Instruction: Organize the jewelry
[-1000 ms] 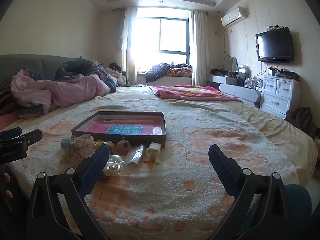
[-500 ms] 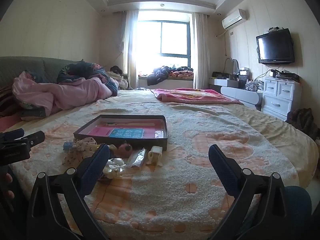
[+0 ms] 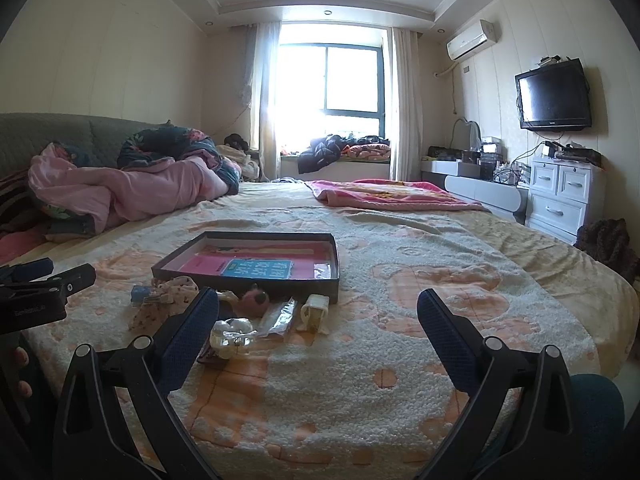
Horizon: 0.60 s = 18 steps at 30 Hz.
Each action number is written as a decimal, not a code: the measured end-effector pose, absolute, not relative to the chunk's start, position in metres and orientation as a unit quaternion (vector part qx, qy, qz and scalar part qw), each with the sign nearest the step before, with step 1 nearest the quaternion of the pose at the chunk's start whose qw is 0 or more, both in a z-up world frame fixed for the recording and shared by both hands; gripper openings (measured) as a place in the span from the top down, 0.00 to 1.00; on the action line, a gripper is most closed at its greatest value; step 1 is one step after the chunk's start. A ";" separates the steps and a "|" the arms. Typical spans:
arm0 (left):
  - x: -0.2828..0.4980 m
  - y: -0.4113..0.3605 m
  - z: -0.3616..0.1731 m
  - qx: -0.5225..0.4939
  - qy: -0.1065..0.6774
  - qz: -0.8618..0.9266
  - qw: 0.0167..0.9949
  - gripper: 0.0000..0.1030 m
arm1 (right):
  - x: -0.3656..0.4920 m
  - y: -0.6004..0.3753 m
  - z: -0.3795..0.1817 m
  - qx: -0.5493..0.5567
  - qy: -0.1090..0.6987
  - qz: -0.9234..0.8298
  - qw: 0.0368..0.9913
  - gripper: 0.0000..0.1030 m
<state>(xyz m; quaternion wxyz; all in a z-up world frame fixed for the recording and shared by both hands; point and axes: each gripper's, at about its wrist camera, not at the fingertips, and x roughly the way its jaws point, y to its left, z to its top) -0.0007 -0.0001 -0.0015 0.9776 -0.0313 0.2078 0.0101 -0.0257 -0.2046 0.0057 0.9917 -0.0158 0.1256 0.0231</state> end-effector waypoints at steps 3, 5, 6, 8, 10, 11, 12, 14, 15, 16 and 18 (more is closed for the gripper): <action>-0.001 0.000 -0.002 -0.031 0.208 0.011 0.978 0.10 | -0.026 -0.204 0.006 -0.015 0.126 0.023 0.992 0.06; -0.001 0.000 -0.002 -0.031 0.207 0.011 0.978 0.10 | -0.026 -0.204 0.006 -0.016 0.126 0.024 0.992 0.06; -0.001 0.000 -0.002 -0.031 0.208 0.010 0.978 0.10 | -0.026 -0.205 0.006 -0.016 0.127 0.024 0.992 0.06; -0.001 0.000 -0.002 -0.031 0.208 0.010 0.978 0.10 | -0.025 -0.205 0.006 -0.016 0.126 0.023 0.992 0.06; -0.001 0.000 -0.002 -0.031 0.208 0.010 0.978 0.10 | -0.026 -0.205 0.006 -0.015 0.126 0.023 0.992 0.06; -0.001 0.000 -0.002 -0.031 0.208 0.010 0.978 0.10 | -0.026 -0.205 0.006 -0.015 0.126 0.023 0.992 0.06; -0.001 0.000 -0.002 -0.031 0.208 0.011 0.978 0.10 | -0.026 -0.204 0.006 -0.016 0.126 0.023 0.992 0.06; -0.001 0.000 -0.002 -0.031 0.208 0.010 0.978 0.10 | -0.026 -0.205 0.006 -0.015 0.126 0.024 0.992 0.06; -0.001 -0.001 -0.002 -0.031 0.208 0.011 0.978 0.10 | -0.026 -0.205 0.006 -0.016 0.126 0.023 0.992 0.06; -0.001 0.000 -0.002 -0.031 0.208 0.010 0.978 0.10 | -0.026 -0.205 0.006 -0.016 0.126 0.024 0.992 0.06; -0.001 -0.001 -0.002 -0.030 0.208 0.011 0.978 0.10 | -0.025 -0.205 0.006 -0.015 0.126 0.024 0.992 0.06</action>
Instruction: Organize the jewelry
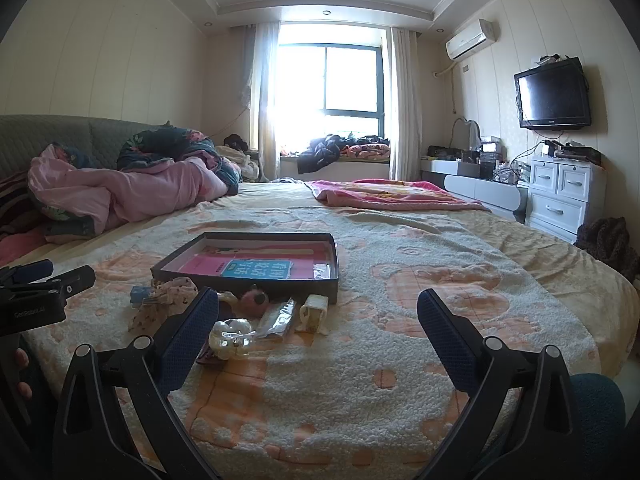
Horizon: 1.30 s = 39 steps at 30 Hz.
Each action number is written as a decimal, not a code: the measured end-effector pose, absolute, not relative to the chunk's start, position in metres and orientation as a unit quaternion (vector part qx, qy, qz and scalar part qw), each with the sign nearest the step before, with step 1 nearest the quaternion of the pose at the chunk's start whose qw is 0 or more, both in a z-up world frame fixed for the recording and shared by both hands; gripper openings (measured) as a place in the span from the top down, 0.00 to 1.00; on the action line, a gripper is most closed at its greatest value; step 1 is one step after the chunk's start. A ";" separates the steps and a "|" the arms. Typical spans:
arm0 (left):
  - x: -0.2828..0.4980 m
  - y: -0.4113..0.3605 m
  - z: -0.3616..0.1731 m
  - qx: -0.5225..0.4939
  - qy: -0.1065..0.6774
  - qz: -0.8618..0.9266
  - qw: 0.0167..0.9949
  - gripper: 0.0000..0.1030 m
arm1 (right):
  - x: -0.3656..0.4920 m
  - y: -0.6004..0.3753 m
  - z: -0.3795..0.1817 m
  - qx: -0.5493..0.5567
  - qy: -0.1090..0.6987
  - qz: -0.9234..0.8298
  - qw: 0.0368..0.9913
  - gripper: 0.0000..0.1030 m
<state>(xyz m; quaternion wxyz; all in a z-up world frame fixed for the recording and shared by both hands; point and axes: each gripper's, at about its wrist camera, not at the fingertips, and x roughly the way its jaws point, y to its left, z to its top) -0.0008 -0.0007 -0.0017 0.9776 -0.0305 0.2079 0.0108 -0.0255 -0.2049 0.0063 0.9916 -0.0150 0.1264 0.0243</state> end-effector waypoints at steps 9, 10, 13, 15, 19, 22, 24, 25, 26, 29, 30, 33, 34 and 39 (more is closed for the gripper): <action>0.000 -0.001 -0.001 -0.031 0.208 0.011 0.978 0.10 | -0.026 -0.205 0.006 -0.015 0.126 0.025 0.992 0.06; 0.000 -0.001 -0.001 -0.031 0.208 0.011 0.978 0.10 | -0.026 -0.205 0.006 -0.015 0.126 0.024 0.992 0.06; 0.000 -0.001 -0.001 -0.031 0.208 0.011 0.978 0.10 | -0.025 -0.205 0.006 -0.014 0.125 0.024 0.992 0.06; 0.000 -0.001 -0.001 -0.031 0.208 0.011 0.978 0.10 | -0.025 -0.206 0.007 -0.014 0.124 0.023 0.992 0.06; 0.000 0.000 -0.001 -0.032 0.208 0.012 0.978 0.10 | -0.025 -0.205 0.008 -0.014 0.122 0.024 0.992 0.06; 0.001 0.001 0.001 -0.036 0.208 0.016 0.977 0.10 | -0.023 -0.205 0.009 -0.014 0.124 0.031 0.992 0.06; 0.002 0.003 0.001 -0.039 0.209 0.019 0.977 0.10 | -0.023 -0.203 0.009 -0.016 0.123 0.036 0.992 0.06; 0.003 0.004 0.000 -0.041 0.211 0.021 0.976 0.10 | -0.025 -0.202 0.008 -0.017 0.123 0.038 0.991 0.06; 0.004 0.006 0.001 -0.043 0.211 0.022 0.976 0.10 | -0.024 -0.200 0.008 -0.019 0.125 0.043 0.991 0.06; 0.005 0.011 0.001 -0.048 0.213 0.025 0.976 0.10 | -0.022 -0.194 0.007 -0.025 0.130 0.058 0.990 0.06; 0.005 0.012 0.002 -0.049 0.213 0.026 0.975 0.10 | -0.021 -0.191 0.006 -0.029 0.133 0.065 0.989 0.06; 0.007 0.017 0.001 -0.050 0.215 0.034 0.975 0.10 | -0.017 -0.182 0.004 -0.037 0.145 0.088 0.985 0.06; 0.007 0.018 0.001 -0.051 0.216 0.039 0.974 0.10 | -0.016 -0.179 0.002 -0.041 0.151 0.096 0.983 0.06; 0.014 0.030 -0.002 -0.065 0.231 0.046 0.970 0.10 | -0.009 -0.161 -0.003 -0.059 0.173 0.128 0.975 0.06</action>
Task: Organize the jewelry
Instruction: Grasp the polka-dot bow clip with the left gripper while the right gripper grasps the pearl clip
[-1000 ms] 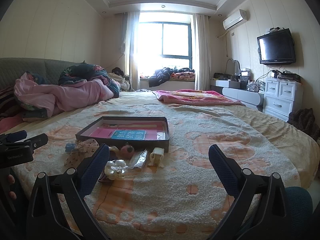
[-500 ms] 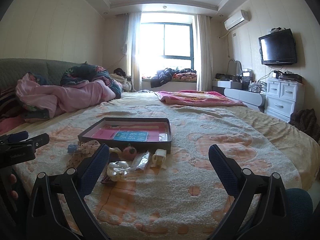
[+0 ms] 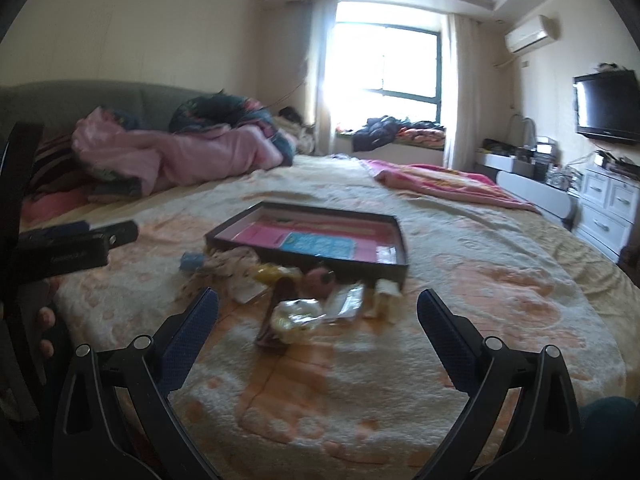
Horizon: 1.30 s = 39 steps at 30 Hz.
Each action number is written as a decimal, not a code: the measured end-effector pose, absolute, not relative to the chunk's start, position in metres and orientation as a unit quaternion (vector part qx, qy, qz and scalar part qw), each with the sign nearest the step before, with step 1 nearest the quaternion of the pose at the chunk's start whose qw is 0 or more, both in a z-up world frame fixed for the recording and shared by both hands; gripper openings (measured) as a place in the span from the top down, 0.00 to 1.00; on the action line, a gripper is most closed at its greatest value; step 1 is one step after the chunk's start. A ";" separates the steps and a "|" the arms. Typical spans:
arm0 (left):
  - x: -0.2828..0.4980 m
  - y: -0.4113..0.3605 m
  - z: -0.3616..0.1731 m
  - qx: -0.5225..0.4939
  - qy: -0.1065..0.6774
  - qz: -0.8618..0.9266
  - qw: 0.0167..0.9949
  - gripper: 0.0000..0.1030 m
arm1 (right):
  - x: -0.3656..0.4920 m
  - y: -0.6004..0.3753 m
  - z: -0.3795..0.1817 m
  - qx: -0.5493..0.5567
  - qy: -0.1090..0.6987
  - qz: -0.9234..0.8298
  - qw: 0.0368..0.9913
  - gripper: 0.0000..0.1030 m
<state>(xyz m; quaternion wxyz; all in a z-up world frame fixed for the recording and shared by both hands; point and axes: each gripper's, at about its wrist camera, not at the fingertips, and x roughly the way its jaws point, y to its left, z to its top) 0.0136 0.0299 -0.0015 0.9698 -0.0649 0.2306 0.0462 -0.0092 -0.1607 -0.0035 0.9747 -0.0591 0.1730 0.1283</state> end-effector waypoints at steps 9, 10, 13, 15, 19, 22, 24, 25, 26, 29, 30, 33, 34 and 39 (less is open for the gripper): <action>0.034 0.039 -0.008 -0.096 0.269 0.004 0.958 0.10 | 0.024 -0.147 -0.017 -0.079 0.232 0.168 0.955 0.06; 0.036 0.038 -0.009 -0.095 0.272 0.003 0.958 0.10 | 0.028 -0.148 -0.018 -0.080 0.236 0.169 0.954 0.06; 0.044 0.034 -0.010 -0.085 0.280 -0.001 0.956 0.10 | 0.043 -0.150 -0.024 -0.070 0.257 0.172 0.948 0.06; 0.052 0.031 -0.012 -0.083 0.290 -0.009 0.953 0.10 | 0.051 -0.151 -0.027 -0.064 0.265 0.175 0.946 0.06; 0.070 0.020 -0.017 -0.072 0.311 -0.024 0.947 0.10 | 0.064 -0.152 -0.032 -0.055 0.282 0.183 0.940 0.07; 0.081 0.017 -0.023 -0.076 0.331 -0.031 0.940 0.10 | 0.072 -0.150 -0.036 -0.054 0.295 0.191 0.935 0.12; 0.087 0.017 -0.027 -0.082 0.341 -0.034 0.936 0.11 | 0.077 -0.149 -0.039 -0.054 0.302 0.193 0.932 0.18; 0.091 0.017 -0.029 -0.084 0.347 -0.038 0.933 0.11 | 0.079 -0.148 -0.039 -0.053 0.304 0.194 0.931 0.19; 0.093 0.016 -0.030 -0.086 0.350 -0.040 0.932 0.12 | 0.081 -0.148 -0.040 -0.053 0.305 0.196 0.930 0.21; 0.098 0.012 -0.034 -0.089 0.360 -0.059 0.927 0.16 | 0.086 -0.145 -0.043 -0.059 0.311 0.200 0.927 0.26; 0.100 0.011 -0.036 -0.091 0.363 -0.065 0.925 0.17 | 0.088 -0.144 -0.044 -0.058 0.313 0.202 0.926 0.30; 0.103 0.006 -0.038 -0.089 0.369 -0.079 0.922 0.20 | 0.091 -0.143 -0.047 -0.056 0.320 0.205 0.923 0.38; 0.105 0.003 -0.039 -0.085 0.371 -0.083 0.921 0.22 | 0.091 -0.143 -0.048 -0.055 0.322 0.207 0.922 0.40; 0.113 -0.006 -0.045 -0.091 0.383 -0.103 0.914 0.30 | 0.092 -0.146 -0.050 -0.045 0.329 0.215 0.918 0.59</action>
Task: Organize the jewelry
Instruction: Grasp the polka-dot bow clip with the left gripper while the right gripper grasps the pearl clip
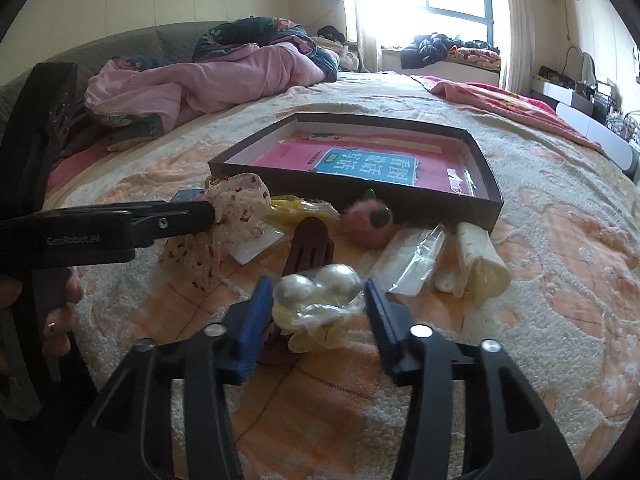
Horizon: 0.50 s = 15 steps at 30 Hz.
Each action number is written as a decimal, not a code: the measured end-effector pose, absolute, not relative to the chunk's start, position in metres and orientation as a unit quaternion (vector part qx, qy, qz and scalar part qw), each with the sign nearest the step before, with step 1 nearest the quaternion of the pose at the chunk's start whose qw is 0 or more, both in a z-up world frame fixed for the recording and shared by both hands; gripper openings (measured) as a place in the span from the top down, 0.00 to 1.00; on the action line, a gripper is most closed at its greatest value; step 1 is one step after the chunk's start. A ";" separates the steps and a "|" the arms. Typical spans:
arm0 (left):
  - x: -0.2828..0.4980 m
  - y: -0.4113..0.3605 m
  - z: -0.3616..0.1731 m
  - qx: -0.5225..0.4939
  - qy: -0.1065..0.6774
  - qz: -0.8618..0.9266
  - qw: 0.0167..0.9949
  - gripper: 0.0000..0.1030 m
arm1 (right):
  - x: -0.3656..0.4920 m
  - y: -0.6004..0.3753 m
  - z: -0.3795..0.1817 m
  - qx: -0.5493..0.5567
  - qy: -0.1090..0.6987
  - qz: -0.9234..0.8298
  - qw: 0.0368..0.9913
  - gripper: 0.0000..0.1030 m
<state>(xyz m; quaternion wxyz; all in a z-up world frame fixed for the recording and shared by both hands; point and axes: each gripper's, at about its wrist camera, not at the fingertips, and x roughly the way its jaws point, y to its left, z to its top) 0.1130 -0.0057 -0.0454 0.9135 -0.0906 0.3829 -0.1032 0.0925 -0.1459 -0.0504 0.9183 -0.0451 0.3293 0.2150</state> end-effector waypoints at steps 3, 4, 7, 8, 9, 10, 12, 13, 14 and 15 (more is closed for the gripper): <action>0.118 -0.008 -0.047 -0.091 0.389 -0.106 0.911 0.39 | 0.090 -0.148 -0.049 -0.039 0.327 0.221 0.918 0.59; 0.120 -0.010 -0.049 -0.088 0.393 -0.106 0.909 0.42 | 0.089 -0.149 -0.047 -0.038 0.326 0.223 0.918 0.59; 0.124 -0.014 -0.053 -0.087 0.404 -0.107 0.904 0.54 | 0.084 -0.151 -0.043 -0.032 0.319 0.226 0.920 0.59; 0.124 -0.015 -0.054 -0.085 0.406 -0.108 0.903 0.57 | 0.082 -0.153 -0.041 -0.029 0.315 0.228 0.921 0.59; 0.124 -0.016 -0.055 -0.082 0.405 -0.109 0.904 0.58 | 0.081 -0.155 -0.039 -0.027 0.314 0.228 0.921 0.59; 0.122 -0.017 -0.054 -0.077 0.404 -0.108 0.905 0.61 | 0.079 -0.157 -0.038 -0.024 0.311 0.227 0.923 0.59; 0.121 -0.018 -0.052 -0.071 0.403 -0.110 0.906 0.63 | 0.077 -0.160 -0.035 -0.019 0.308 0.227 0.924 0.59; 0.119 -0.019 -0.049 -0.069 0.400 -0.112 0.907 0.63 | 0.075 -0.163 -0.033 -0.016 0.305 0.226 0.925 0.59; 0.117 -0.020 -0.046 -0.065 0.395 -0.114 0.909 0.63 | 0.075 -0.164 -0.031 -0.014 0.303 0.224 0.926 0.59; 0.116 -0.021 -0.043 -0.063 0.391 -0.116 0.911 0.63 | 0.075 -0.166 -0.029 -0.011 0.301 0.222 0.927 0.59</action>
